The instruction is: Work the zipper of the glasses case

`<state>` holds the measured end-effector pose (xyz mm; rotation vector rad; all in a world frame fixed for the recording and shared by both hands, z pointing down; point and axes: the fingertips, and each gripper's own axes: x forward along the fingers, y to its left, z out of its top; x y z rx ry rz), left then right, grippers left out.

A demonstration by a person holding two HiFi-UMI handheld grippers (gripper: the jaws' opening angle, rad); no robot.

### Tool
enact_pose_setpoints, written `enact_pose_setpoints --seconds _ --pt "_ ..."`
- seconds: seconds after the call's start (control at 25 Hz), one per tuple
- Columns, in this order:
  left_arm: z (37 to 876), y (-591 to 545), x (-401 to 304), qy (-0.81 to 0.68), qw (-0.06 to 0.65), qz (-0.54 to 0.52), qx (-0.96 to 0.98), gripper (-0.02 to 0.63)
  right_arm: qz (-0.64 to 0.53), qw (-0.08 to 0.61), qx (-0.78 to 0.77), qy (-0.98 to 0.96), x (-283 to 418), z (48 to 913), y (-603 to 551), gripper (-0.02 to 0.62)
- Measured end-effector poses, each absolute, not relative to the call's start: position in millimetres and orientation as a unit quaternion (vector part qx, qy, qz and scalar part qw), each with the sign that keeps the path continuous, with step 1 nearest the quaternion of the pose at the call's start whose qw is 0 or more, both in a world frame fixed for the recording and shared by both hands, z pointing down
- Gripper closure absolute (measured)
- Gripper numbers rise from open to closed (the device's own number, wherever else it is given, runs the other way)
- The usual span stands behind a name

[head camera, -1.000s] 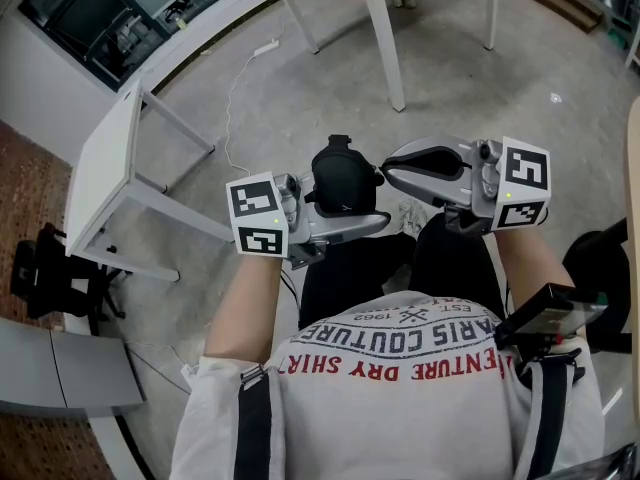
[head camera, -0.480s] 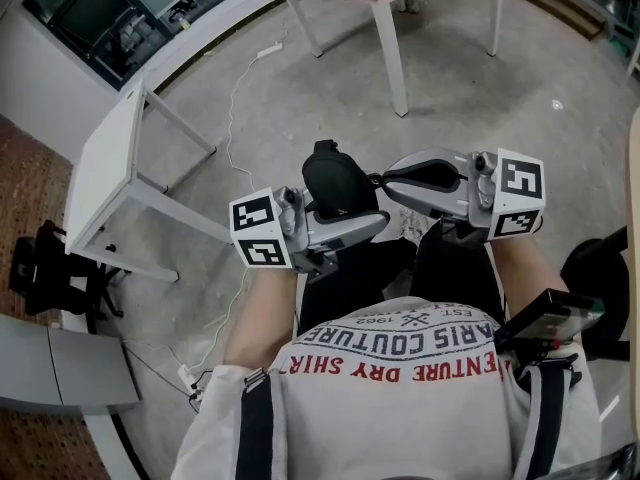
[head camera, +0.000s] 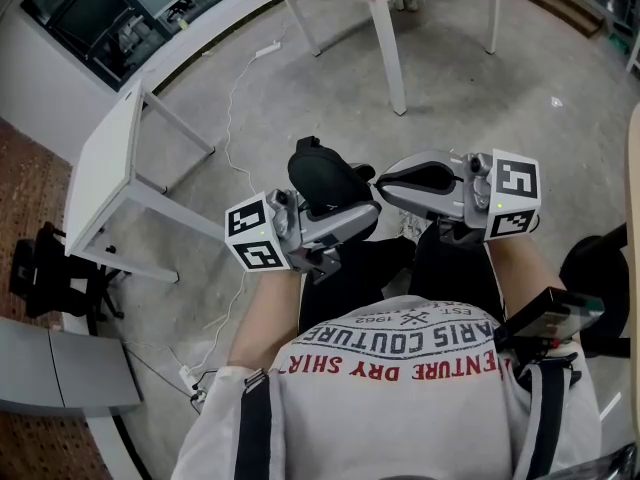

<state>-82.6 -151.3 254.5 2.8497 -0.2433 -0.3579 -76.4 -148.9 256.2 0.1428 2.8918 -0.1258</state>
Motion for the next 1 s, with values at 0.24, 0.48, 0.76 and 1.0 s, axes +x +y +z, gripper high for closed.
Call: enact_pose_setpoints --seconds 0.24,0.48,0.76,1.0 --pt "243 -153 -90 -0.089 0.133 -0.161 0.974 0.359 -0.042 0.12 0.053 0.99 -78 257 -146 0.575" --pt "238 -155 -94 -0.092 0.143 -0.18 0.969 0.359 -0.045 0.12 0.054 0.99 -80 256 -146 0.575" --pt "226 -165 -100 -0.102 0.152 -0.219 0.958 0.359 -0.049 0.12 0.056 0.99 -77 258 -151 0.575" --pt "215 -174 -112 -0.119 0.162 -0.264 0.943 0.359 -0.051 0.117 0.055 0.99 -77 260 -152 0.575"
